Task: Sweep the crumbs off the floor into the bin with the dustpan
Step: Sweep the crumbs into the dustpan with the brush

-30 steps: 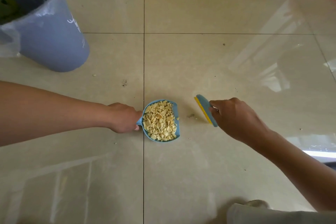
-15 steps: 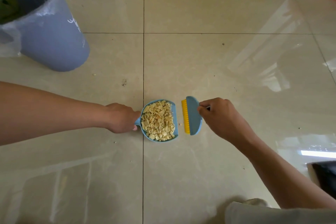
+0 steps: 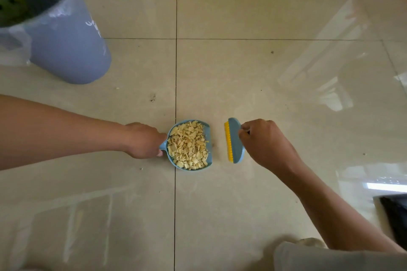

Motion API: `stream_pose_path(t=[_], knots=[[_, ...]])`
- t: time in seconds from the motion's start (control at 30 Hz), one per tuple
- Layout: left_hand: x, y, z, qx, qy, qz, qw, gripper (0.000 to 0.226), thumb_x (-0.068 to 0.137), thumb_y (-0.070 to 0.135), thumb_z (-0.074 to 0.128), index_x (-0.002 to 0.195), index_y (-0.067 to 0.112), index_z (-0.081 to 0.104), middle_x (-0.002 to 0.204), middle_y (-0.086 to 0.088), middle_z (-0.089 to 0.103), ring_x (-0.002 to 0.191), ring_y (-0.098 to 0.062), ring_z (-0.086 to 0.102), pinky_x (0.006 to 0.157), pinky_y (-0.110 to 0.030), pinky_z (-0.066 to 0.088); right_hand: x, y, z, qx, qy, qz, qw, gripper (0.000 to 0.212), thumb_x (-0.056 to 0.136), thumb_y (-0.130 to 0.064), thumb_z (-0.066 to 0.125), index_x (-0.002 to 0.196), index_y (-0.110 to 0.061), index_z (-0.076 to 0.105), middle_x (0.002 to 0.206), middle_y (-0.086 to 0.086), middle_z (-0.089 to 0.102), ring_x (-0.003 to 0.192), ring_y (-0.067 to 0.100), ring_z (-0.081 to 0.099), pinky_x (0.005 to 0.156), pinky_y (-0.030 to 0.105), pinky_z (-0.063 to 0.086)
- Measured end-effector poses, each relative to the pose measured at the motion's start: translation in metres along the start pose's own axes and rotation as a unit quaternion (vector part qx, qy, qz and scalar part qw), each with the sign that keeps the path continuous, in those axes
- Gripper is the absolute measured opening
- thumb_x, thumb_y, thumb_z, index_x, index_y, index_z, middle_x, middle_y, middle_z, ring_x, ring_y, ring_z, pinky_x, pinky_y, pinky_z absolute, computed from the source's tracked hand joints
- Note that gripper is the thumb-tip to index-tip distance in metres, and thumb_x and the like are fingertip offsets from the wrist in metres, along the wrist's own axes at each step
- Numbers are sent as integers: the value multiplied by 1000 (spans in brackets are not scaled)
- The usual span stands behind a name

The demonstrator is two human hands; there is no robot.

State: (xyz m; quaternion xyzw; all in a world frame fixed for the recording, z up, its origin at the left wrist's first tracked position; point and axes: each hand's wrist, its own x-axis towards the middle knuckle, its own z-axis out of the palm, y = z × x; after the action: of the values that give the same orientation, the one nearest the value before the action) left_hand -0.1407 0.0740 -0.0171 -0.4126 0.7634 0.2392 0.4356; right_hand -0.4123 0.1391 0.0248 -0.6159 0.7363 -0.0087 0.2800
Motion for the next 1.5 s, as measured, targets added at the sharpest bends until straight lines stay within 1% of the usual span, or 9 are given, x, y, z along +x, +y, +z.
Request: stream_pose_path(t=[0.1,0.17,0.3,0.47,0.6,0.83,0.97,1.23,1.5], knots=[[-3,-4,-1,11,-4,1,1000,47,101,46,42,141,22,38,126,-8,59,115,-26,58,80,-30,39,-1,-7,-1,-1,-1,3,1000,23,92,-22,51,76,-9,59,71,9,58,64,31,57,50,29,44],[-2,-5,-1,11,-7,-4,1000,48,100,46,43,141,22,38,127,-8,59,116,-26,58,82,-31,40,2,-16,8,46,-58,-12,997,23,84,-10,60,67,-8,46,60,9,41,57,28,46,41,23,24],[0,-5,-2,13,-16,-8,1000,47,100,47,42,140,22,40,127,-6,58,117,-25,57,87,-33,43,8,-25,20,38,-79,-19,996,29,96,-22,42,79,-6,59,75,8,59,70,28,58,57,29,47],[-2,-6,1,-1,-19,4,1000,44,100,45,43,137,22,42,126,-7,60,115,-25,58,84,-31,40,2,-5,-1,14,-11,14,1000,28,93,-18,42,72,-6,55,66,7,52,58,24,41,44,27,29],[0,-9,3,-2,-20,4,1000,45,100,46,44,139,24,42,123,-6,61,111,-25,59,85,-33,44,-11,-26,15,6,-51,-8,999,22,96,-10,39,96,-8,61,83,7,51,69,25,43,55,29,39],[0,-19,7,1,-19,1,1000,45,99,48,44,138,26,42,122,-6,61,110,-25,59,87,-34,46,-5,-15,14,-18,-22,-37,999,31,96,-21,39,70,-10,52,65,7,51,59,25,44,46,29,30],[-4,-27,14,7,-26,5,1000,45,98,49,44,137,26,42,121,-6,61,109,-25,60,92,-37,49,-7,-15,18,-57,-29,-39,997,28,98,-25,41,90,-11,63,83,10,64,74,30,60,64,33,51],[-6,-33,15,22,-20,9,1000,45,98,50,44,134,23,43,123,-8,61,112,-27,60,90,-36,47,-12,-36,26,95,-66,-37,993,30,92,-22,43,70,-7,55,60,9,50,53,21,40,50,32,36],[-9,-50,22,-63,13,40,997,43,98,47,46,136,27,40,109,-2,59,92,-17,52,84,-33,44,-7,-25,-45,250,-50,-24,967,25,94,-24,53,80,-20,73,47,-7,42,46,11,32,51,27,29]])
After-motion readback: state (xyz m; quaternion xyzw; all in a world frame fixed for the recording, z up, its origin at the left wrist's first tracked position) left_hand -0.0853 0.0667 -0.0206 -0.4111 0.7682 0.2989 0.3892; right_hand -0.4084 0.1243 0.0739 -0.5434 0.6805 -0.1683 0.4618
